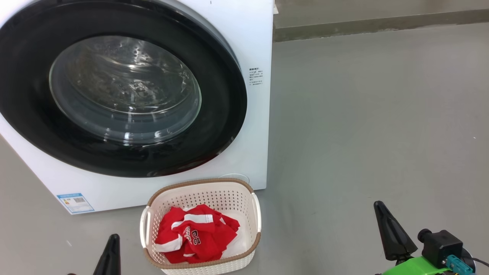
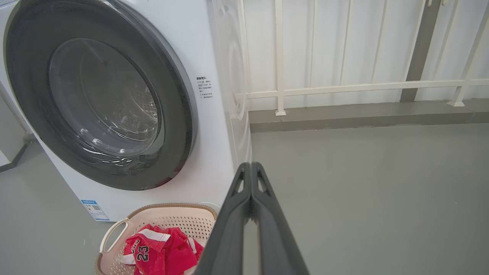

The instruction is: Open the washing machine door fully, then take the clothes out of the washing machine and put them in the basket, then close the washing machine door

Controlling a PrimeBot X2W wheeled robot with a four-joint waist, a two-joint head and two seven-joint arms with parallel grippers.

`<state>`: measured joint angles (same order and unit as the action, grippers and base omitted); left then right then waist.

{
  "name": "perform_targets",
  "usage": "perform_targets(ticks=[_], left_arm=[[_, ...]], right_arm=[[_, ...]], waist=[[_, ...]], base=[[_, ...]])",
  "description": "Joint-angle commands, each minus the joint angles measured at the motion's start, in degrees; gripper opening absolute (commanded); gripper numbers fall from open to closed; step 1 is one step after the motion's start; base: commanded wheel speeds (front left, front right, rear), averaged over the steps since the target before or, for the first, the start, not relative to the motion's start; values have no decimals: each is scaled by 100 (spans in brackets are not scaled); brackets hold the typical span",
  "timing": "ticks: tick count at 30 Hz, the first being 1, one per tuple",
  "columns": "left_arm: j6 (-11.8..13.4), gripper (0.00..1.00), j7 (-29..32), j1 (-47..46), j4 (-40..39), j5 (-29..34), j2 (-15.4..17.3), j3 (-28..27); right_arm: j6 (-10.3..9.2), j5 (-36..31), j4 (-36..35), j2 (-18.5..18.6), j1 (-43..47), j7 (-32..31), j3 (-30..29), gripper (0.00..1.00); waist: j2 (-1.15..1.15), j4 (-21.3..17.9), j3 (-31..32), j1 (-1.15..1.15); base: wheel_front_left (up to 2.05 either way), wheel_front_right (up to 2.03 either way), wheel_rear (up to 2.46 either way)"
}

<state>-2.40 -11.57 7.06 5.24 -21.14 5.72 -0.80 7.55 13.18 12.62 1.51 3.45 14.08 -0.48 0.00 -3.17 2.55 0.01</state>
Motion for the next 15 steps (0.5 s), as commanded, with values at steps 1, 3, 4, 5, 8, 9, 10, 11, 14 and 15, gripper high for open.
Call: perform_targets(ticks=[1, 3, 4, 5, 8, 9, 10, 11, 14, 15], left_arm=[[-25, 0, 49, -135, -102, -172, 52, -64], [-33, 0, 77, -149, -88, -289, 46, -71], [-37, 0, 91, -158, -79, -347, 44, -74], [-41, 0, 105, -169, -70, -406, 41, -77], [-54, 0, 147, -202, -46, -581, 32, -88], [-58, 0, 161, -212, -38, -640, 29, -92], [-62, 0, 176, -222, -30, -698, 27, -96], [-62, 0, 176, -222, -30, -698, 27, -96], [-74, 0, 219, -252, -5, -872, 18, -108], [-78, 0, 234, -262, 3, -931, 15, -112]], right_arm=[[0, 208, -146, 43, -167, -37, -14, 0], [0, 344, -142, 50, -177, -67, -18, 0], [0, 411, -138, 53, -184, -82, -20, 0], [-1, 479, -134, 56, -192, -96, -22, 0], [-1, 681, -125, 65, -216, -141, -29, 0], [-1, 748, -122, 68, -224, -155, -31, 0], [-1, 815, -119, 70, -231, -170, -33, 0], [-1, 815, -119, 70, -231, -170, -33, 0], [-1, 1014, -112, 78, -251, -215, -41, 0], [-1, 1080, -109, 81, -258, -230, -43, 0]], waist=[[0, 4, 3, 12], [0, 10, 0, 8], [0, 12, -6, 4], [0, 15, -12, 1], [0, 23, -23, 0], [0, 25, -26, 0], [0, 28, -28, 0], [0, 28, -28, 0], [0, 36, -35, -1], [0, 39, -37, -1]], base=[[0, 0, 0], [0, 0, 0], [0, 0, 0], [0, 0, 0], [0, 0, 0], [0, 0, 0], [0, 0, 0], [0, 0, 0], [0, 0, 0], [0, 0, 0]])
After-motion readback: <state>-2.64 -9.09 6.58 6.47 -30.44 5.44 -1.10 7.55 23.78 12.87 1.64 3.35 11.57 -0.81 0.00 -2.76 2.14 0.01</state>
